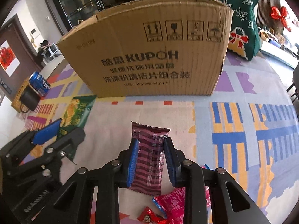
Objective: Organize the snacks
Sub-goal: 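Grasp the green cracker bag with the left tool while the right tool grasps the striped purple bar, then lift the cracker bag and striped bar into the box and open both tools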
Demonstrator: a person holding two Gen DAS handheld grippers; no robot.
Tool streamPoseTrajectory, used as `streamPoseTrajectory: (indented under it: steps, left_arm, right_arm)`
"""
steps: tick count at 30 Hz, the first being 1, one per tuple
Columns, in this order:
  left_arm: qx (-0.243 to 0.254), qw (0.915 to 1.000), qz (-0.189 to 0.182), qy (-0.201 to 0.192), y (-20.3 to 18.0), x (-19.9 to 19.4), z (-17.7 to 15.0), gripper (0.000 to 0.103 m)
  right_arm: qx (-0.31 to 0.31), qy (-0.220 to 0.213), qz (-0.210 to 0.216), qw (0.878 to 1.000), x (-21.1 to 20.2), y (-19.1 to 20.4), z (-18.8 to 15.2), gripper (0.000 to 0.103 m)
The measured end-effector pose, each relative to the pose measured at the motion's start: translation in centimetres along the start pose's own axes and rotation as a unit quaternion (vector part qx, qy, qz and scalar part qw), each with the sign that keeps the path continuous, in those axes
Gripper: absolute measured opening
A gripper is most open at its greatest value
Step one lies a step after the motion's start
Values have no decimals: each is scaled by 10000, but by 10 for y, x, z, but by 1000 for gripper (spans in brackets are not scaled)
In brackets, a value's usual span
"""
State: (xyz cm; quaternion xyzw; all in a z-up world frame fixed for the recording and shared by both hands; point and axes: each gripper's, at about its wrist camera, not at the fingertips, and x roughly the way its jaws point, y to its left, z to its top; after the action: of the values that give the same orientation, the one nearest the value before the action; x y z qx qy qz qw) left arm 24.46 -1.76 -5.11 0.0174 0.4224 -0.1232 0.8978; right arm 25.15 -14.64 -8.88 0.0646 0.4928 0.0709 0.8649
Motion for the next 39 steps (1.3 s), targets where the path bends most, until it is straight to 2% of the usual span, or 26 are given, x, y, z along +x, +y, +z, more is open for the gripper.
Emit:
streamPoseTrajectory:
  steps: [7, 8, 9, 15, 17, 18, 19, 20, 21, 23, 31, 33, 35, 36, 39]
  left_arm:
    - [-72, 9999, 51, -60, 3, -7, -1, 44]
    - [-94, 9999, 47, -68, 4, -9, -1, 44]
    - [-119, 9999, 34, -83, 4, -10, 0, 43]
    - [-129, 9998, 31, -179, 2, -16, 1, 44]
    - [-151, 9997, 61, -188, 4, -18, -1, 44]
    - [-174, 9996, 81, -183, 5, -19, -2, 44]
    - [-193, 9996, 90, -164, 7, -19, -4, 44]
    - [-214, 9996, 112, -137, 10, -19, -6, 44]
    - [-221, 9996, 137, -123, 12, -18, -7, 44]
    - [-247, 9995, 192, -77, 15, -17, -11, 43]
    - [-411, 9988, 248, 104, 27, -10, -22, 44]
    - [-416, 9987, 261, 137, 28, -8, -24, 43]
    - [-414, 9987, 251, 173, 28, -7, -27, 43]
    - [-414, 9987, 248, 189, 27, -6, -27, 43]
    - [-404, 9987, 219, 201, 25, -5, -28, 43]
  right_arm:
    - [-58, -172, -13, 9998, -8, -3, -3, 25]
    - [-54, -206, 2, 9998, -12, -4, -5, 11]
    - [-58, -248, 21, 9997, -17, -7, -6, 2]
    - [-171, -463, 139, 9987, -36, -5, -5, 2]
    - [-260, -311, 264, 9988, -32, -3, -5, 4]
    - [-239, -215, 329, 9989, -28, 0, -6, 14]
    - [-228, -74, 385, 9990, -23, 1, -7, 40]
    - [-248, 22, 409, 9989, -18, 4, -8, 52]
    - [-280, 62, 396, 9988, -15, 6, -10, 57]
    - [-458, 55, 372, 9982, -10, 14, -13, 57]
    - [-965, 558, 219, 9935, 23, 33, -21, 57]
    - [-1040, 515, 115, 9932, 26, 35, -24, 57]
    - [-1090, 476, 23, 9929, 26, 36, -25, 49]
    - [-1114, 454, -9, 9927, 26, 37, -26, 40]
    - [-978, 407, 64, 9944, 26, 36, -23, 36]
